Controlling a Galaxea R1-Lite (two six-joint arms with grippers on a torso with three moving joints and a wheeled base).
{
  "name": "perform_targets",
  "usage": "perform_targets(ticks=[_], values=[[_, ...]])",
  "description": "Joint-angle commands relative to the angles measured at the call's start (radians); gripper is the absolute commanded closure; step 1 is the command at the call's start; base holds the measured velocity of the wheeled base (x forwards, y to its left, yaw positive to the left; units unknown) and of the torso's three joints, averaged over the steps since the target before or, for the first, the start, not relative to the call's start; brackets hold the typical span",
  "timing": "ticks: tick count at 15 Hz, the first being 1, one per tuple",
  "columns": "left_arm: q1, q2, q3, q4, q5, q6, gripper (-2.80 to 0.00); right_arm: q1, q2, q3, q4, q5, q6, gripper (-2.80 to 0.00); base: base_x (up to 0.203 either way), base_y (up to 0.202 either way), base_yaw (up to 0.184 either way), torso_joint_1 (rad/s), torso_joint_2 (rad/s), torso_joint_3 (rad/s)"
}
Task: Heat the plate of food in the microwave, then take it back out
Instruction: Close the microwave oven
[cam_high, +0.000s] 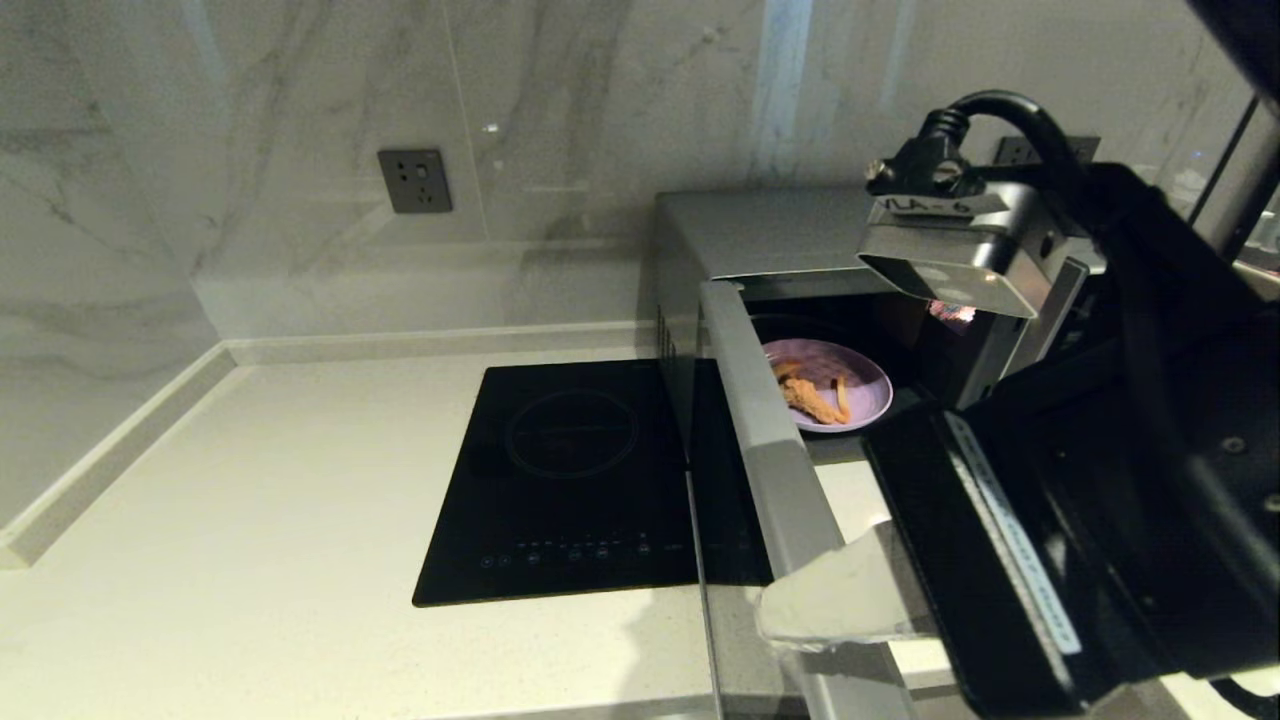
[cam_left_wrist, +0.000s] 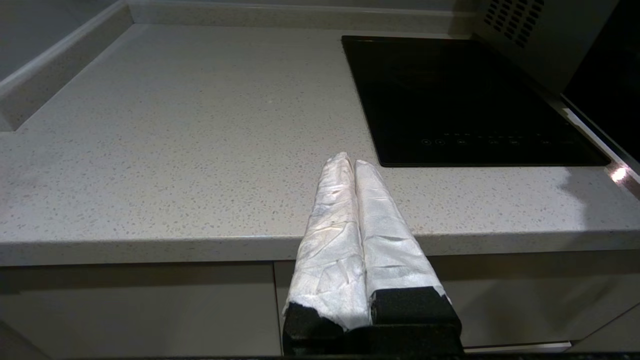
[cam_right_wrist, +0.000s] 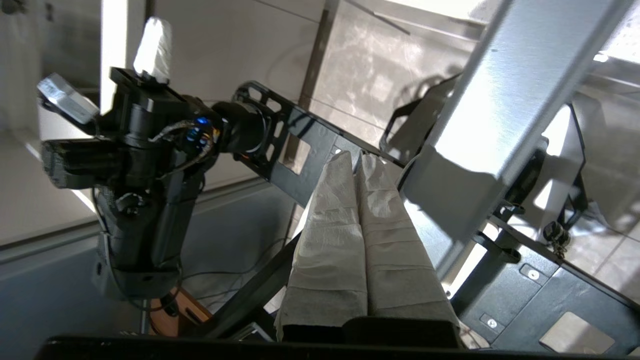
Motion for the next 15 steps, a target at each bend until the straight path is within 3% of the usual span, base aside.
perform_targets(ticks=[1, 8, 15], values=[[0.000, 0.002, 0.000, 0.000, 0.000, -0.001, 0.00, 0.008, 0.036, 0.000, 0.007, -0.008, 0.005, 0.00, 0.000, 0.000, 0.000, 0.000, 0.00, 0.000], [0.000, 0.002, 0.000, 0.000, 0.000, -0.001, 0.00, -0.019, 0.056, 0.041, 0.011, -0.227, 0.012, 0.00, 0.000, 0.000, 0.000, 0.000, 0.00, 0.000], [0.000, 0.002, 0.000, 0.000, 0.000, -0.001, 0.00, -0.142, 0.024, 0.094, 0.084, -0.309, 0.104, 0.00, 0.000, 0.000, 0.000, 0.000, 0.00, 0.000]])
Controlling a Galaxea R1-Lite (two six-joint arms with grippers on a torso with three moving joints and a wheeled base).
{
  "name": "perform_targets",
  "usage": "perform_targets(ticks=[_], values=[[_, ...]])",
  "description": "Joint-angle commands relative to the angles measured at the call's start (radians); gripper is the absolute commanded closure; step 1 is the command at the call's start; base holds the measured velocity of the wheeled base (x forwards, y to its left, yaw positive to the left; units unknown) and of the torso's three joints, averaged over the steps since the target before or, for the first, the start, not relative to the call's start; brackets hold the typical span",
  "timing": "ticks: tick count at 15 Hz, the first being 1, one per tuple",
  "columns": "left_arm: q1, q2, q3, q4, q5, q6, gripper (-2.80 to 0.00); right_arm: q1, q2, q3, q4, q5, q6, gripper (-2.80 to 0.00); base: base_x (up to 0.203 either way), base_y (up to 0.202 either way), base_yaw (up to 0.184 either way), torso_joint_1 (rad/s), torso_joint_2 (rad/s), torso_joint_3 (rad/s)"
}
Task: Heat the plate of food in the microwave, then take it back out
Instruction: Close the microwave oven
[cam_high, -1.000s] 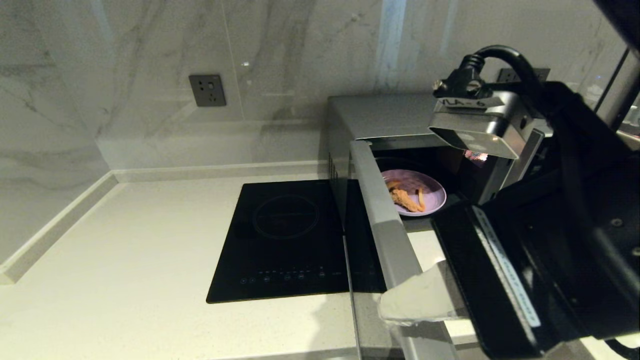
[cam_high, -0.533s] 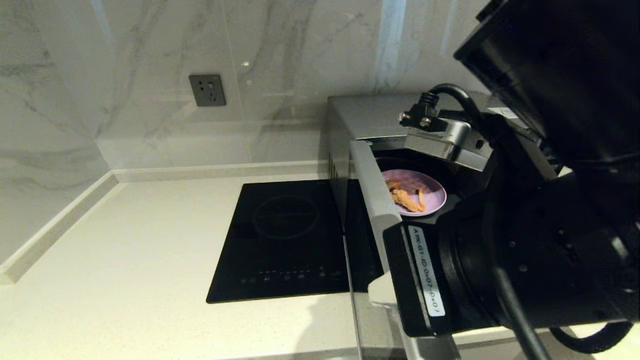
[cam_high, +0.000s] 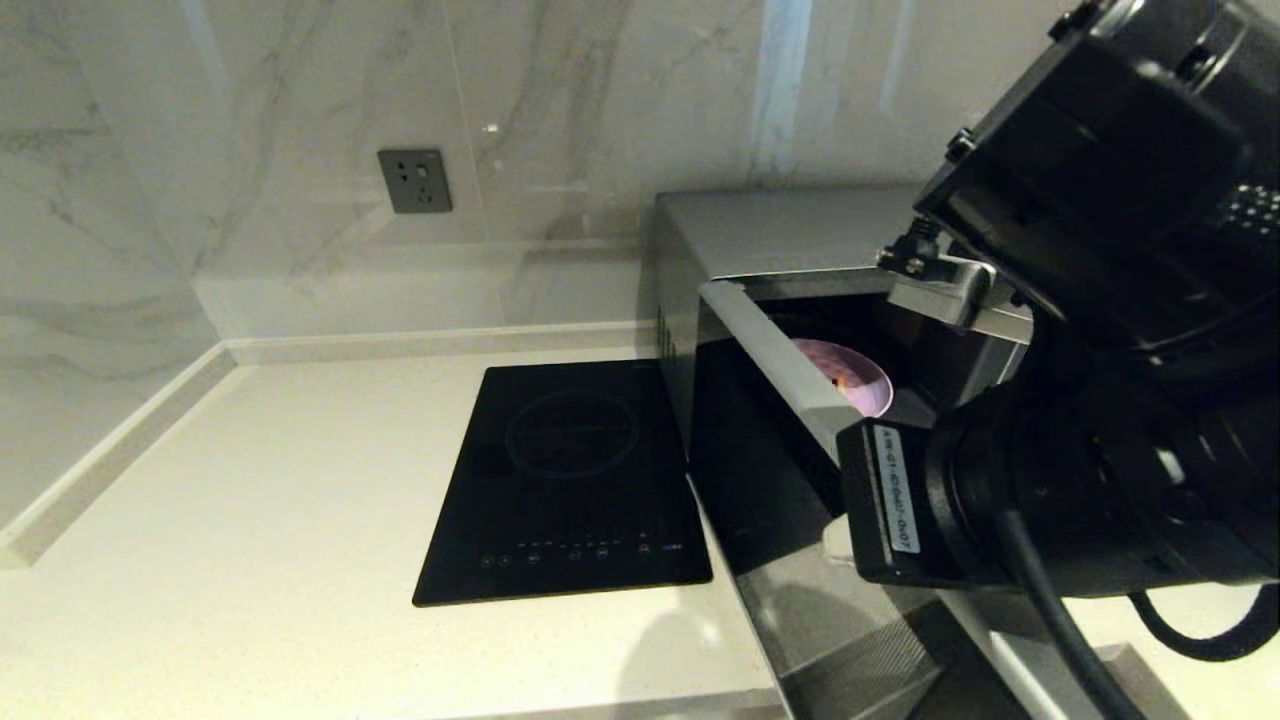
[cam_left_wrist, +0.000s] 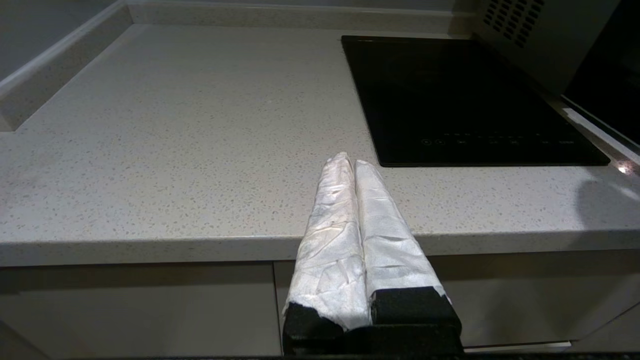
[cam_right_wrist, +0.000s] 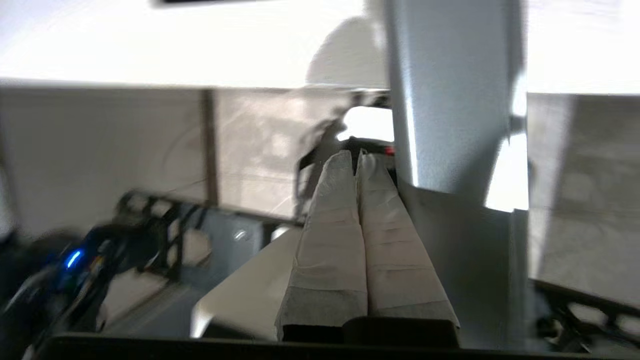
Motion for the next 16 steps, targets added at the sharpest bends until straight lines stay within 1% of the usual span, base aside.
perform_targets(ticks=[1, 6, 9, 11, 13, 16], values=[[0.000, 0.002, 0.000, 0.000, 0.001, -0.001, 0.00, -0.059, -0.019, 0.016, 0.027, -0.032, 0.033, 0.00, 0.000, 0.000, 0.000, 0.000, 0.00, 0.000], [0.000, 0.002, 0.000, 0.000, 0.001, -0.001, 0.00, -0.180, -0.087, 0.072, 0.029, -0.037, 0.033, 0.00, 0.000, 0.000, 0.000, 0.000, 0.00, 0.000], [0.000, 0.002, 0.000, 0.000, 0.001, -0.001, 0.00, -0.313, -0.102, 0.090, 0.029, -0.036, 0.023, 0.00, 0.000, 0.000, 0.000, 0.000, 0.00, 0.000], [0.000, 0.002, 0.000, 0.000, 0.001, -0.001, 0.00, -0.421, -0.108, 0.096, 0.026, -0.035, -0.015, 0.00, 0.000, 0.000, 0.000, 0.000, 0.00, 0.000], [0.000, 0.002, 0.000, 0.000, 0.001, -0.001, 0.00, -0.524, -0.109, 0.099, 0.021, -0.031, -0.071, 0.00, 0.000, 0.000, 0.000, 0.000, 0.00, 0.000], [0.000, 0.002, 0.000, 0.000, 0.001, -0.001, 0.00, -0.623, -0.098, 0.120, -0.039, -0.028, -0.131, 0.00, 0.000, 0.000, 0.000, 0.000, 0.00, 0.000]])
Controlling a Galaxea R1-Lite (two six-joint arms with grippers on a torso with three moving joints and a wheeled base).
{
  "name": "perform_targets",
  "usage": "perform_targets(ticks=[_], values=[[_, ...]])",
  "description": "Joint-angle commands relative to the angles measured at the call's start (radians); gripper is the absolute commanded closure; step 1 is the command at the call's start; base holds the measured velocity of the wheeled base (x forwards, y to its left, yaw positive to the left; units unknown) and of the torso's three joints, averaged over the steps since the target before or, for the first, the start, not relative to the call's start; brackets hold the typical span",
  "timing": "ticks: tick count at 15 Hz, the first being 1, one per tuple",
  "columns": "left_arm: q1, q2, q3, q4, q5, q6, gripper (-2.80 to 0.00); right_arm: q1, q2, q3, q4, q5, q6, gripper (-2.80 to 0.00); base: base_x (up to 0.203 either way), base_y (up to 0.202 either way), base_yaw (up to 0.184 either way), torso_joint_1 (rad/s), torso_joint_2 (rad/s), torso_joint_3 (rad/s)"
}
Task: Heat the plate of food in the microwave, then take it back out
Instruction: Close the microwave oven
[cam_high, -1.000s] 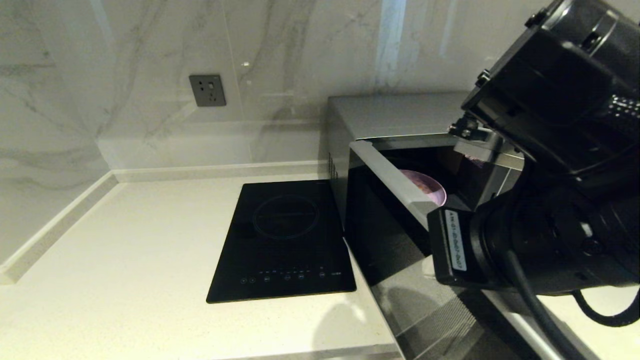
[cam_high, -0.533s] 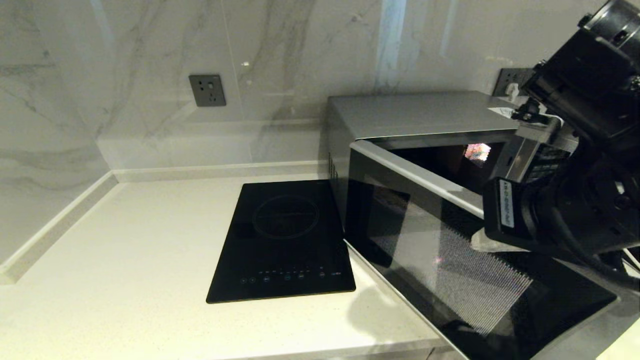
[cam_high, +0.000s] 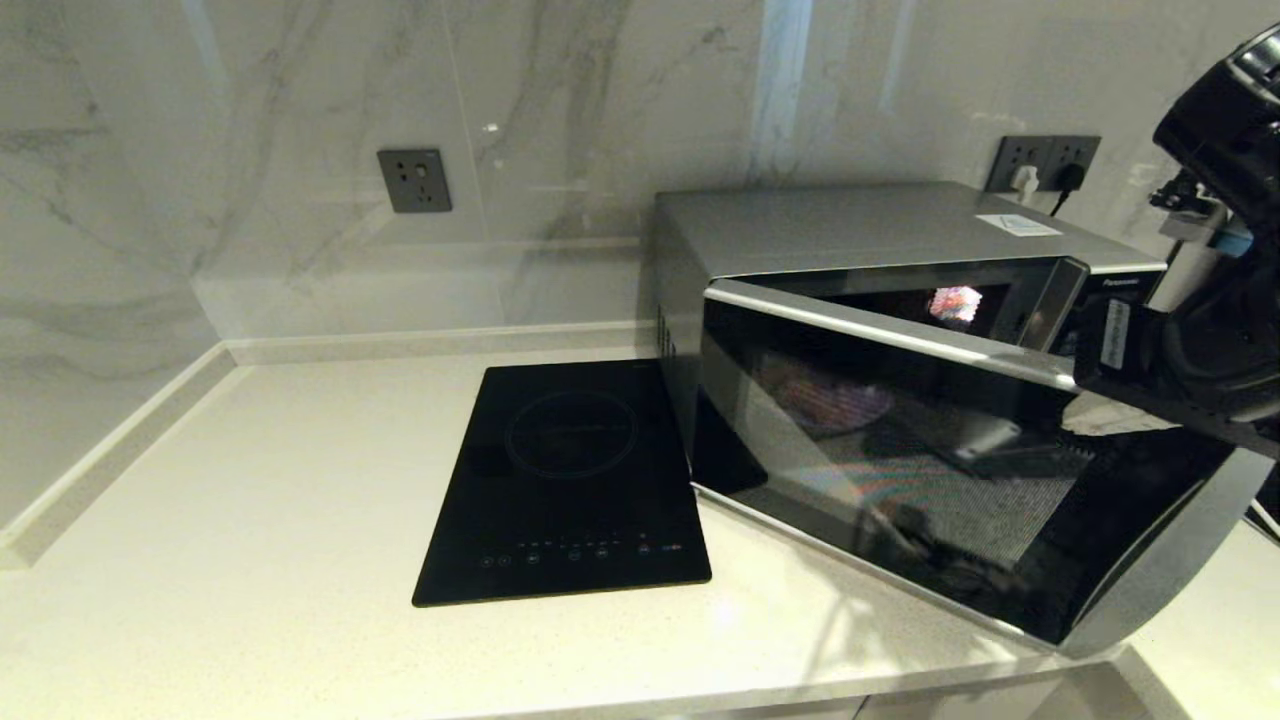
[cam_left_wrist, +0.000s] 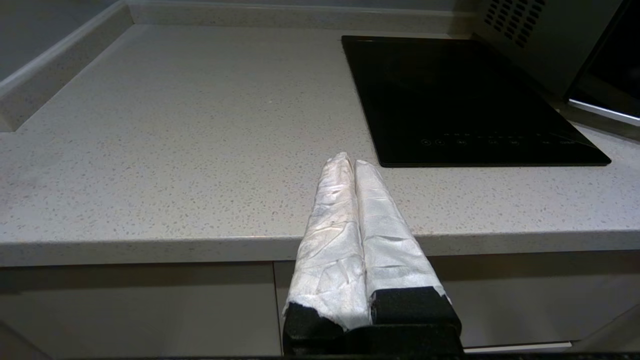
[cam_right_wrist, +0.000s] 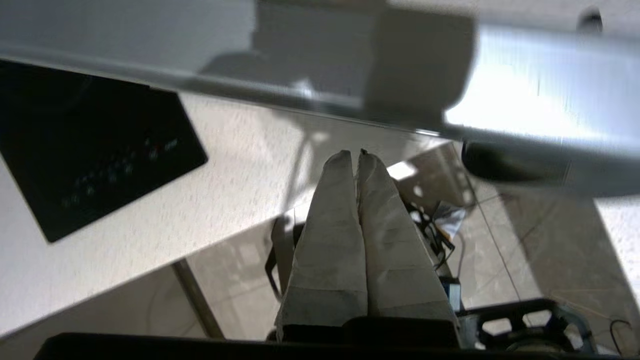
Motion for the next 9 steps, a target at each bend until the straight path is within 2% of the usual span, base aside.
perform_targets(ticks=[1, 5, 9], values=[[0.000, 0.002, 0.000, 0.000, 0.000, -0.001, 0.00, -0.081, 0.017, 0.020, -0.043, 0.000, -0.026, 0.00, 0.000, 0.000, 0.000, 0.000, 0.00, 0.000], [0.000, 0.002, 0.000, 0.000, 0.000, -0.001, 0.00, -0.179, 0.093, 0.014, -0.149, 0.007, -0.051, 0.00, 0.000, 0.000, 0.000, 0.000, 0.00, 0.000], [0.000, 0.002, 0.000, 0.000, 0.000, -0.001, 0.00, -0.275, 0.211, -0.088, -0.265, 0.126, -0.056, 0.00, 0.000, 0.000, 0.000, 0.000, 0.00, 0.000]])
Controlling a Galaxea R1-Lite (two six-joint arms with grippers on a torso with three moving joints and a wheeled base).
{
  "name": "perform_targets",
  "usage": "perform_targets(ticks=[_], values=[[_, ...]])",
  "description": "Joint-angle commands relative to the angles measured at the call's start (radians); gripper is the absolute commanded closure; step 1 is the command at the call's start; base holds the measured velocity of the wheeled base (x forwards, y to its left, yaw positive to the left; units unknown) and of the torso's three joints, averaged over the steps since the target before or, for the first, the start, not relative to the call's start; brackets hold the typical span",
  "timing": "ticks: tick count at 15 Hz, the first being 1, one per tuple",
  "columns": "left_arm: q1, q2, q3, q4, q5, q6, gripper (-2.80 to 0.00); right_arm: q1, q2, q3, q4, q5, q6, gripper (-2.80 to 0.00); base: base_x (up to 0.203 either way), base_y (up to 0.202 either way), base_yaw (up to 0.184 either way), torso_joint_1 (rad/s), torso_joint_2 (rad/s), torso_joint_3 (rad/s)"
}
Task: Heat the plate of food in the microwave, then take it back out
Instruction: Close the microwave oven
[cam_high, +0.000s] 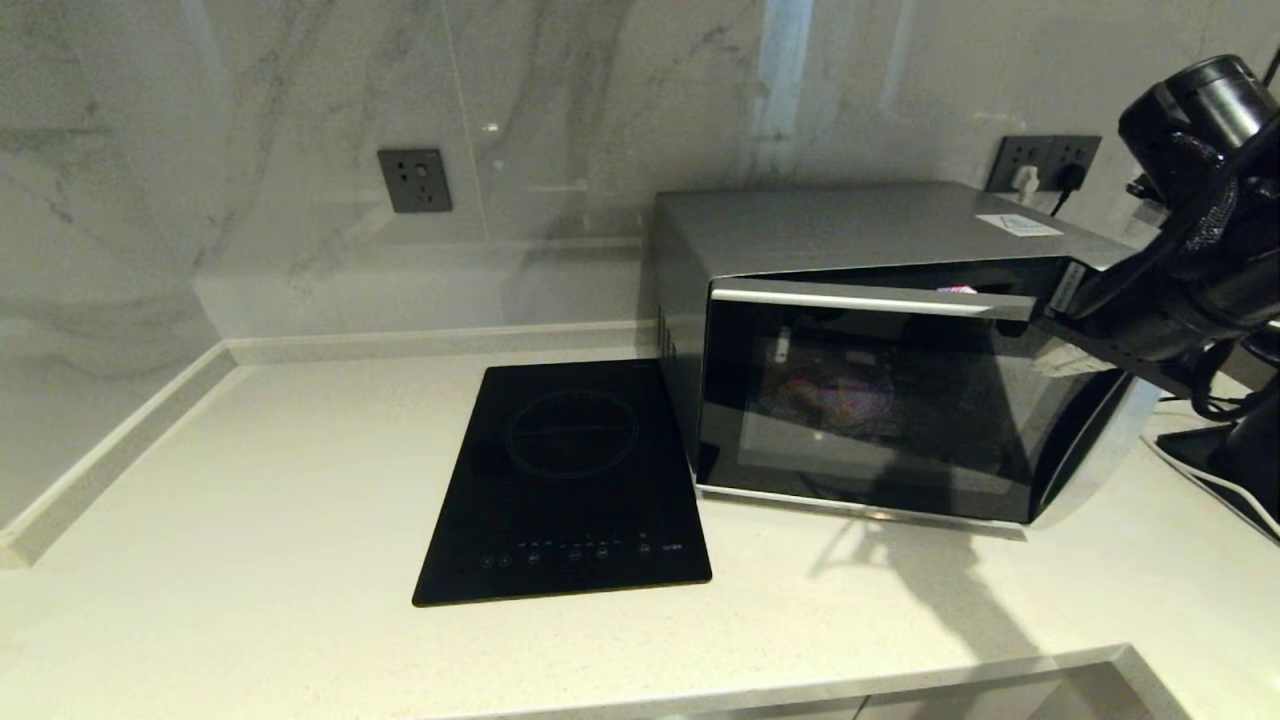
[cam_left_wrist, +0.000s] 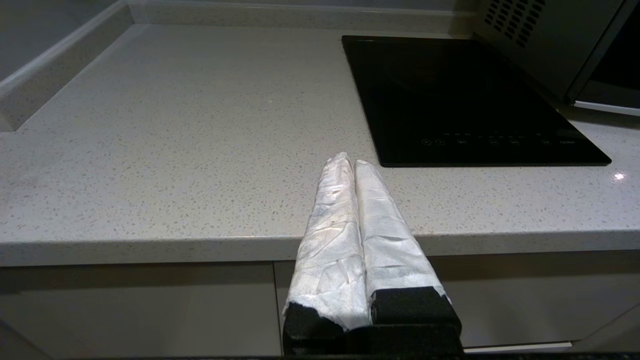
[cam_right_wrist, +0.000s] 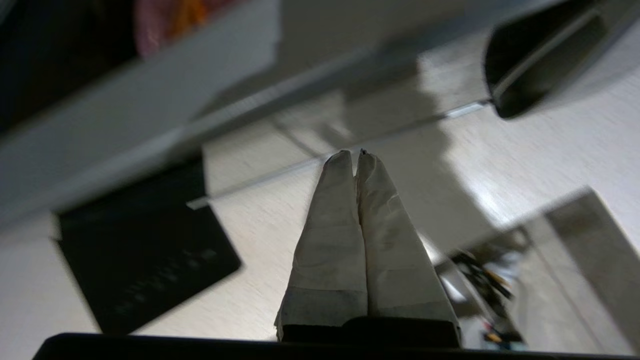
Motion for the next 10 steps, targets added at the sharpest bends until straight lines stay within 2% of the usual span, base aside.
perform_targets(ticks=[1, 6, 10], values=[[0.000, 0.002, 0.000, 0.000, 0.000, -0.001, 0.00, -0.046, 0.083, -0.057, -0.070, 0.064, 0.002, 0.00, 0.000, 0.000, 0.000, 0.000, 0.00, 0.000], [0.000, 0.002, 0.000, 0.000, 0.000, -0.001, 0.00, -0.076, 0.118, -0.063, -0.208, 0.103, 0.002, 0.00, 0.000, 0.000, 0.000, 0.000, 0.00, 0.000], [0.000, 0.002, 0.000, 0.000, 0.000, -0.001, 0.00, -0.112, 0.160, -0.075, -0.296, 0.110, -0.035, 0.00, 0.000, 0.000, 0.000, 0.000, 0.00, 0.000]])
